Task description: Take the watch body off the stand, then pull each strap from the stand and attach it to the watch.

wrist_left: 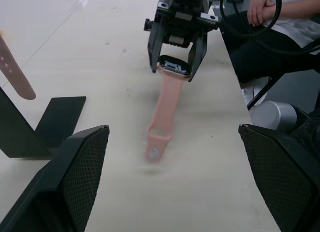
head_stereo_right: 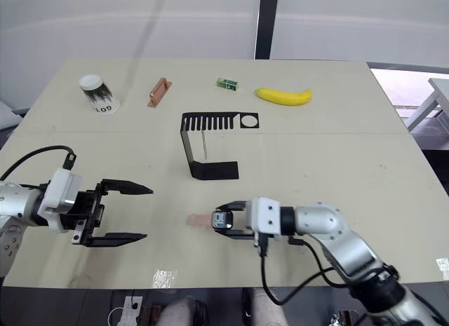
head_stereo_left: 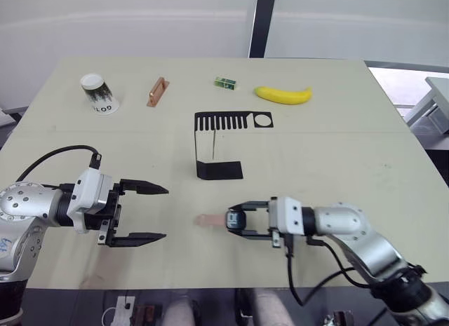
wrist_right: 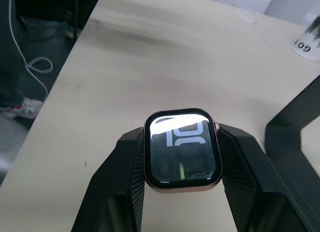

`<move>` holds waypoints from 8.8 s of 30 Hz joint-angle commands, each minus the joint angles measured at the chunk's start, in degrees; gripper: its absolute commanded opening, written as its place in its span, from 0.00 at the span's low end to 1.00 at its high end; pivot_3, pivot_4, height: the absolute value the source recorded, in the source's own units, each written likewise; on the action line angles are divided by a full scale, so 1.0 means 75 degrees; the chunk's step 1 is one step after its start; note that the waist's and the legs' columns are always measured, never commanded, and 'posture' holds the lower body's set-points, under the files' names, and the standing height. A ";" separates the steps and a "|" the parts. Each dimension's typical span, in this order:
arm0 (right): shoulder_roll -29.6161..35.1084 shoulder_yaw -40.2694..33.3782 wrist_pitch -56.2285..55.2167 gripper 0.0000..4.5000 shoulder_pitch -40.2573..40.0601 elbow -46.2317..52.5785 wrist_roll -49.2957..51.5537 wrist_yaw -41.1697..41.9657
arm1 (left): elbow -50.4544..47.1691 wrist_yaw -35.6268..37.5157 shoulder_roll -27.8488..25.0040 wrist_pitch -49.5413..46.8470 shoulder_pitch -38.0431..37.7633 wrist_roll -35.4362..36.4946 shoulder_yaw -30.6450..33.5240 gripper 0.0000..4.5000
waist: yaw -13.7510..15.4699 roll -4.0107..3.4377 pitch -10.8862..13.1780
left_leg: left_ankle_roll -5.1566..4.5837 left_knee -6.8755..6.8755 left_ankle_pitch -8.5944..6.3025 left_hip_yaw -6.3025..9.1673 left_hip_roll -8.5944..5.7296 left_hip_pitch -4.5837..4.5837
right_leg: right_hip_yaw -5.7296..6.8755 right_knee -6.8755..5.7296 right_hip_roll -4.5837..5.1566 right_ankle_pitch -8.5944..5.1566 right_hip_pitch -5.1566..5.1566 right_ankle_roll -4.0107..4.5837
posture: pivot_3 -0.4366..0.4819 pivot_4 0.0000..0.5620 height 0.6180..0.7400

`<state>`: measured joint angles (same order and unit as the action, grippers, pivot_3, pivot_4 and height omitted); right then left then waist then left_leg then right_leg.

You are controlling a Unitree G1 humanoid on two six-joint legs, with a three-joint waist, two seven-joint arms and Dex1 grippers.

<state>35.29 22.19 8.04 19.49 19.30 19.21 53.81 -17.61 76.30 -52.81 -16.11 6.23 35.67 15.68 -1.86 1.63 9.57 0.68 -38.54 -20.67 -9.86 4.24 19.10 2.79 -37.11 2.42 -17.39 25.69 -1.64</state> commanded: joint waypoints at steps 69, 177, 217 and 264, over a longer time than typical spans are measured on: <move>-0.2428 -0.1511 -0.0179 0.01 0.1620 -0.4636 -0.1119 -0.0495 | -0.3253 -0.6515 0.3266 -0.0693 -0.1682 -0.1565 -0.0613 1.00 | -0.0157 -0.0022 0.0004 | 0.0000 -0.0065 -0.0036 -0.0010 0.0017 -0.0020 | -0.0009 -0.0048 -0.0002 -0.0001 -0.0018 0.0003 | 0.48 0.27 1.00; -0.3132 -0.1641 -0.0504 0.00 0.2044 -0.6920 -0.1793 -0.0818 | 0.0329 -0.9903 0.6841 0.0645 0.1758 -0.5130 -0.2948 0.01 | -0.0145 -0.0026 -0.0009 | 0.0002 -0.0064 -0.0034 -0.0012 0.0022 -0.0030 | -0.0006 -0.0057 0.0001 -0.0001 -0.0023 0.0002 | 0.48 0.27 1.00; -0.0615 -0.3654 0.2004 0.52 -0.0938 -0.0946 0.1514 0.0471 | -0.1357 -0.3337 0.1943 -0.1047 -0.0552 0.1262 -0.0538 0.00 | -0.0007 -0.0058 0.0014 | 0.0001 -0.0044 -0.0039 0.0012 0.0026 0.0006 | 0.0011 -0.0004 0.0001 -0.0002 -0.0014 0.0004 | 0.48 0.27 1.00; -0.2236 -0.2904 0.4276 1.00 -0.1664 0.2343 0.8078 -0.4989 | 0.0478 -0.2143 0.3596 -0.3918 0.1900 0.2378 -0.2120 0.00 | 0.0030 -0.0035 0.0017 | 0.0001 0.0035 0.0004 0.0033 -0.0013 0.0006 | -0.0006 0.0032 -0.0001 0.0008 -0.0013 -0.0007 | 0.48 0.27 1.00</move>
<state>19.07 0.28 41.32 6.59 35.90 79.59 16.48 -13.01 60.99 -26.25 -45.00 20.54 51.28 -1.97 -1.63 1.37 9.70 0.69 -38.28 -20.64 -9.61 4.14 19.14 2.74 -36.87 2.41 -17.33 25.59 -1.70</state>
